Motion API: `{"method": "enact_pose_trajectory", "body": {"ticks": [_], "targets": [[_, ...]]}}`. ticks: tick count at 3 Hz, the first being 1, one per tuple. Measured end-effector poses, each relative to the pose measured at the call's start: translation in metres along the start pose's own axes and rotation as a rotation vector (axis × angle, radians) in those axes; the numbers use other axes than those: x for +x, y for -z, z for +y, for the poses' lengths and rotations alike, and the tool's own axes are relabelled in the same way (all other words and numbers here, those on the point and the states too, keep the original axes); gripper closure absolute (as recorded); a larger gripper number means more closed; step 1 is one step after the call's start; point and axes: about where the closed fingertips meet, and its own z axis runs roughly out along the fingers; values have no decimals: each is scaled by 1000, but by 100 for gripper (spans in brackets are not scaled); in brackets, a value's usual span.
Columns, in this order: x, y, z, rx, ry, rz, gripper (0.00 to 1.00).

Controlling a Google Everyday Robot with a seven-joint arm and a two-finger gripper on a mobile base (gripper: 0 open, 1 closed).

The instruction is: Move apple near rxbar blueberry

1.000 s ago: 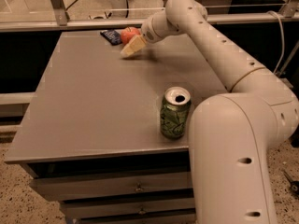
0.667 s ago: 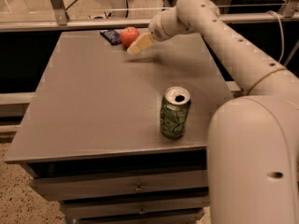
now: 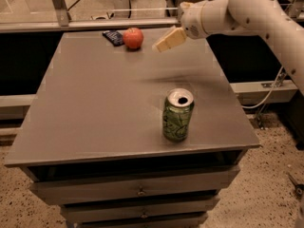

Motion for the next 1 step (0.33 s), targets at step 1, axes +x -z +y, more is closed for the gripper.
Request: {"method": "enact_pose_trajectory", "body": {"ticks": [1], "targets": [[4, 24, -3, 12, 33, -17, 0]]}}
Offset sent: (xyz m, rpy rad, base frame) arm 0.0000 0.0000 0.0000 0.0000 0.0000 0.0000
